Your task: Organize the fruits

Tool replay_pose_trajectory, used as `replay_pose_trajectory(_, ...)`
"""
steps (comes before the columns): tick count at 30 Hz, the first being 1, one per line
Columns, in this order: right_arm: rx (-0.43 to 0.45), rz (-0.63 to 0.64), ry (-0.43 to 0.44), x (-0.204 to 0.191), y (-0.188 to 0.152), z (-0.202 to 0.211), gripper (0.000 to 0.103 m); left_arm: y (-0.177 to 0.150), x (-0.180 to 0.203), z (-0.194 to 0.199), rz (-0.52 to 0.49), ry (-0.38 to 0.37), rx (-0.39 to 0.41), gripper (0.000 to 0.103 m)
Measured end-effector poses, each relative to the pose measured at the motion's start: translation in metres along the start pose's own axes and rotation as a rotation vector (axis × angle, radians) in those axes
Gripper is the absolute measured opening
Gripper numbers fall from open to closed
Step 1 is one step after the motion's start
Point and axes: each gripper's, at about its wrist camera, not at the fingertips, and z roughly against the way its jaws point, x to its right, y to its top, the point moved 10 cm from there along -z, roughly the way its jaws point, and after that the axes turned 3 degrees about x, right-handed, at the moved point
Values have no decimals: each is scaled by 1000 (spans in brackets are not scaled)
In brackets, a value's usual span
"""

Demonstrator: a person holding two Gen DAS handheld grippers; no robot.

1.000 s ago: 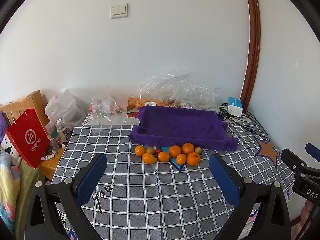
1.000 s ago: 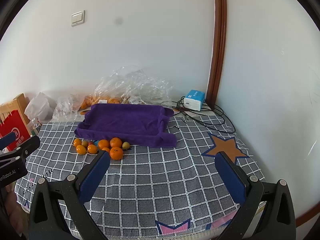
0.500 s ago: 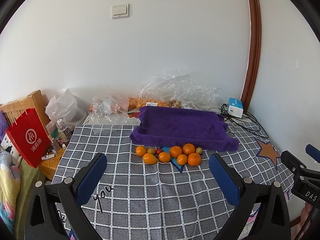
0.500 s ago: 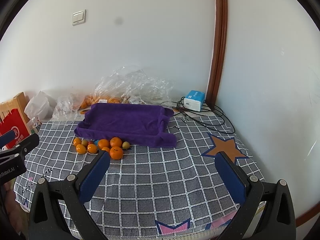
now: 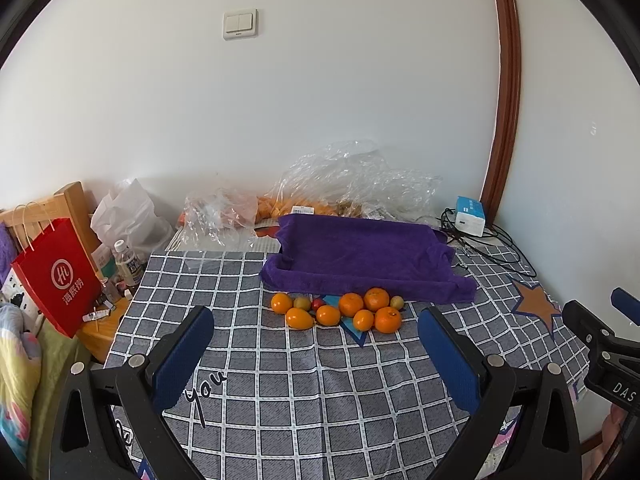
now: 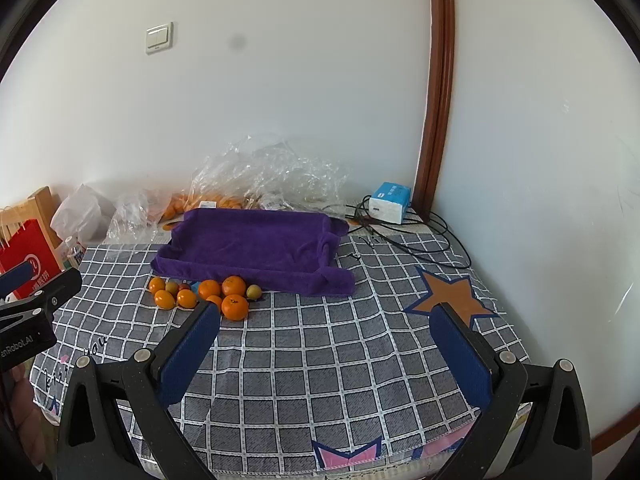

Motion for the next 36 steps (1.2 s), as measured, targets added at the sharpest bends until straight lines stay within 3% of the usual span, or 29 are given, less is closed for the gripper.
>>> replay_pose_trajectory(19, 7, 7, -2, -4, -5, -6, 103, -4, -4, -7, 12, 8, -2, 103)
replay_pose_trajectory(29, -15, 11, 17, -13, -22, -37, 103, -26, -21, -37, 66, 32, -37, 103)
replay_pose_trajectory(36, -89, 37, 39, -32, -43, -72, 103, -47, -32, -67, 83, 46, -77, 103)
